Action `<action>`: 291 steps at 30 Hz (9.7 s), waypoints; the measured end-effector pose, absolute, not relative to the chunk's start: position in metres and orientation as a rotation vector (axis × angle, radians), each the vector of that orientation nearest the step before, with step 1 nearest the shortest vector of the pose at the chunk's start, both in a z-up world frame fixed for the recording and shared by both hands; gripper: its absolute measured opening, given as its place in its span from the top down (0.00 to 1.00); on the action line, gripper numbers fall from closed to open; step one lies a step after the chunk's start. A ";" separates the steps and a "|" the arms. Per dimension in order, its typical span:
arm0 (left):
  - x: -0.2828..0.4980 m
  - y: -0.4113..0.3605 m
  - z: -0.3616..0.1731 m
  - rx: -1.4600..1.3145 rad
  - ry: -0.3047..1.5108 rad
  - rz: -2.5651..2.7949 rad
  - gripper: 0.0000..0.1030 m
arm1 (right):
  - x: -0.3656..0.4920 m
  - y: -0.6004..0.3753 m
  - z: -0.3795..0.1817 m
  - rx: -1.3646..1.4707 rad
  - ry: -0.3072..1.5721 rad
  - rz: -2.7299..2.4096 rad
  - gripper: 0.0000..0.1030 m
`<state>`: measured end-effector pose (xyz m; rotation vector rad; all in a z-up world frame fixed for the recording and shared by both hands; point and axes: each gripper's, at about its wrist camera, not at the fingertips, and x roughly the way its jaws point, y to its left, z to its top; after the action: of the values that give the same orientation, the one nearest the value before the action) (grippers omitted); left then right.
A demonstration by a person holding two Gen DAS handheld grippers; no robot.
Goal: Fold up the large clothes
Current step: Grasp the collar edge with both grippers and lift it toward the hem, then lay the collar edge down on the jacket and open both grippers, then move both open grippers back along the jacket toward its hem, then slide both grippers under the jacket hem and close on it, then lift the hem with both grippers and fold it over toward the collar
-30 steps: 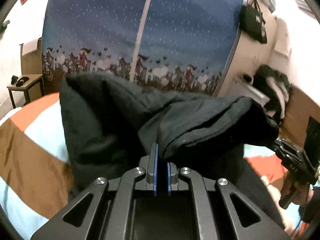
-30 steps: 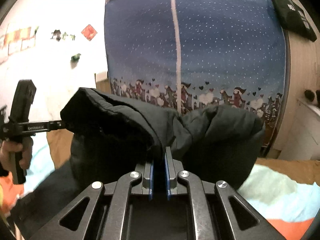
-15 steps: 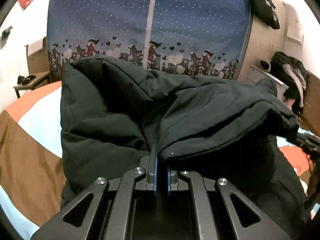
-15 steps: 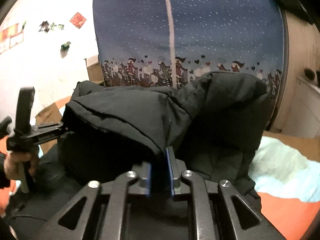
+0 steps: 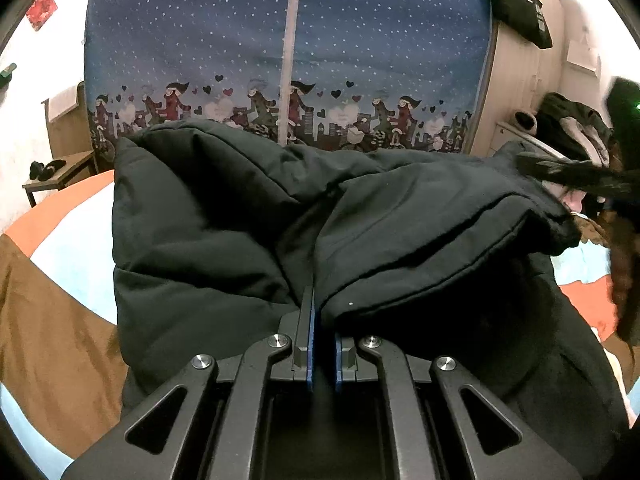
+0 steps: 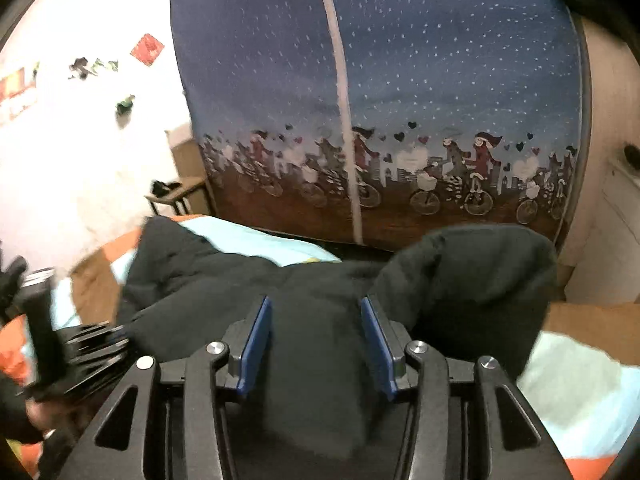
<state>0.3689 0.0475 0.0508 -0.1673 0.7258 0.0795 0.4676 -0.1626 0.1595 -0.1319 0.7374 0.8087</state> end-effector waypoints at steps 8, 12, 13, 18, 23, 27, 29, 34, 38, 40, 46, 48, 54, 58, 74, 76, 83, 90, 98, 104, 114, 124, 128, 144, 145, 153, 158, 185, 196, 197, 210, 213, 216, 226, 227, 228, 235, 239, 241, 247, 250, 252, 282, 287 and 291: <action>0.345 0.060 0.076 -0.249 0.754 0.034 0.91 | 0.459 -0.157 0.106 -0.268 0.780 0.800 0.57; 0.327 0.062 0.096 -0.267 0.723 0.018 0.61 | 0.453 -0.157 0.102 -0.299 0.767 0.804 0.57; 0.324 0.061 0.101 -0.271 0.705 0.016 0.43 | 0.450 -0.158 0.101 -0.313 0.759 0.806 0.57; 0.336 0.058 0.123 -0.313 0.624 0.021 0.37 | 0.444 -0.164 0.099 -0.305 0.751 0.823 0.57; 0.394 0.036 0.099 -0.221 0.762 0.066 0.36 | 0.437 -0.170 0.097 -0.306 0.772 0.842 0.57; 0.421 0.035 0.068 -0.173 0.866 0.114 0.32 | 0.438 -0.172 0.093 -0.349 0.763 0.850 0.56; 0.428 0.041 0.060 -0.170 0.862 0.125 0.23 | 0.443 -0.165 0.091 -0.387 0.763 0.839 0.56; 0.454 0.060 0.038 -0.221 0.882 0.120 0.16 | 0.469 -0.138 0.076 -0.449 0.809 0.784 0.55; 0.472 0.066 0.027 -0.224 0.853 0.134 0.11 | 0.498 -0.122 0.059 -0.437 0.852 0.757 0.54; 0.481 0.068 0.024 -0.208 0.848 0.141 0.08 | 0.510 -0.117 0.053 -0.430 0.869 0.750 0.54; 0.500 0.068 0.009 -0.178 0.825 0.171 0.03 | 0.532 -0.112 0.037 -0.387 0.858 0.723 0.54; 0.497 0.068 0.009 -0.176 0.825 0.166 0.03 | 0.527 -0.114 0.037 -0.385 0.833 0.718 0.54; 0.450 0.076 0.032 -0.207 0.729 0.149 0.03 | 0.507 -0.145 0.060 -0.292 0.791 0.744 0.35; 0.433 0.077 0.030 -0.172 0.740 0.164 0.03 | 0.491 -0.159 0.066 -0.361 0.734 0.725 0.30; 0.432 0.069 0.030 -0.143 0.806 0.204 0.01 | 0.499 -0.178 0.069 -0.220 0.836 0.668 0.22; 0.431 0.070 0.037 -0.164 0.797 0.213 0.01 | 0.494 -0.179 0.076 -0.235 0.825 0.661 0.22; 0.424 0.064 0.072 -0.204 0.754 0.228 0.01 | 0.486 -0.184 0.100 -0.217 0.807 0.641 0.21; 0.405 0.043 0.102 -0.161 0.722 0.242 0.01 | 0.467 -0.199 0.134 -0.146 0.772 0.647 0.11; 0.378 0.019 0.138 -0.162 0.675 0.231 0.01 | 0.432 -0.207 0.173 -0.126 0.712 0.681 0.03; 0.349 -0.001 0.166 -0.137 0.646 0.214 0.01 | 0.398 -0.218 0.197 -0.107 0.667 0.706 0.01; 0.293 -0.034 0.196 -0.120 0.616 0.201 0.01 | 0.339 -0.245 0.220 -0.096 0.638 0.736 0.00; 0.233 -0.061 0.193 -0.136 0.676 0.175 0.01 | 0.290 -0.268 0.226 -0.139 0.653 0.772 0.00; 0.212 -0.070 0.186 -0.140 0.711 0.158 0.01 | 0.273 -0.274 0.221 -0.162 0.673 0.779 0.00; 0.184 -0.097 0.157 -0.098 0.819 0.090 0.01 | 0.225 -0.290 0.194 -0.185 0.743 0.787 0.00; 0.182 -0.098 0.155 -0.096 0.824 0.090 0.01 | 0.224 -0.292 0.191 -0.189 0.752 0.783 0.00; 0.175 -0.095 0.138 -0.096 0.878 0.085 0.01 | 0.220 -0.307 0.166 -0.214 0.836 0.750 0.00; 0.166 -0.091 0.121 -0.070 0.935 0.071 0.01 | 0.217 -0.316 0.152 -0.232 0.889 0.749 0.00; 0.061 -0.088 0.030 0.231 1.162 -0.198 0.01 | 0.169 -0.365 0.074 -0.543 1.147 0.916 0.00; 0.052 -0.109 -0.016 0.563 1.133 -0.132 0.01 | 0.169 -0.364 0.064 -0.520 1.171 0.900 0.00; 0.053 -0.110 -0.018 0.577 1.129 -0.116 0.01 | 0.168 -0.364 0.064 -0.522 1.169 0.898 0.00; 0.061 -0.108 -0.022 0.725 1.021 0.012 0.05 | 0.144 -0.357 0.041 -0.878 1.051 0.927 0.00; 0.065 -0.102 -0.014 0.692 1.013 0.024 0.12 | 0.134 -0.352 0.033 -0.971 0.972 0.888 0.00; 0.066 -0.101 -0.007 0.660 1.008 0.021 0.15 | 0.126 -0.348 0.031 -1.005 0.890 0.837 0.00; 0.061 -0.113 -0.008 0.601 1.041 0.005 0.15 | 0.123 -0.341 0.039 -1.006 0.770 0.768 0.58; 0.060 -0.113 -0.008 0.588 1.040 -0.013 0.15 | 0.127 -0.341 0.042 -0.979 0.786 0.774 0.59; 0.059 -0.112 -0.007 0.576 1.036 -0.034 0.15 | 0.133 -0.342 0.047 -0.929 0.815 0.782 0.64; 0.051 -0.125 -0.013 0.622 1.014 -0.101 0.15 | 0.161 -0.335 0.085 -0.674 0.943 0.817 0.78; 0.055 -0.129 -0.023 0.697 1.007 -0.051 0.15 | 0.169 -0.331 0.105 -0.583 0.959 0.831 0.82; 0.056 -0.130 -0.023 0.726 0.992 -0.040 0.15 | 0.175 -0.329 0.116 -0.540 0.963 0.836 0.83; 0.055 -0.121 -0.001 0.681 0.925 -0.012 0.50 | 0.193 -0.326 0.144 -0.419 0.971 0.840 0.84; 0.059 -0.111 0.021 0.579 0.916 -0.027 0.69 | 0.201 -0.323 0.157 -0.381 0.964 0.847 0.85; 0.064 -0.108 0.034 0.535 0.909 -0.045 0.77 | 0.208 -0.321 0.165 -0.353 0.957 0.850 0.85; 0.079 -0.081 0.157 0.147 0.777 -0.033 0.95 | 0.198 -0.354 0.219 -0.112 0.847 0.831 0.92; 0.054 -0.077 0.182 0.146 0.733 -0.031 0.95 | 0.165 -0.357 0.243 -0.183 0.793 0.874 0.92; 0.047 -0.071 0.191 0.162 0.750 -0.044 0.95 | 0.155 -0.353 0.253 -0.214 0.791 0.897 0.93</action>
<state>0.0470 -0.0707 0.1914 0.1622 0.7497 -0.0441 0.1547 -0.3533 0.2529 -0.2138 0.7913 0.8966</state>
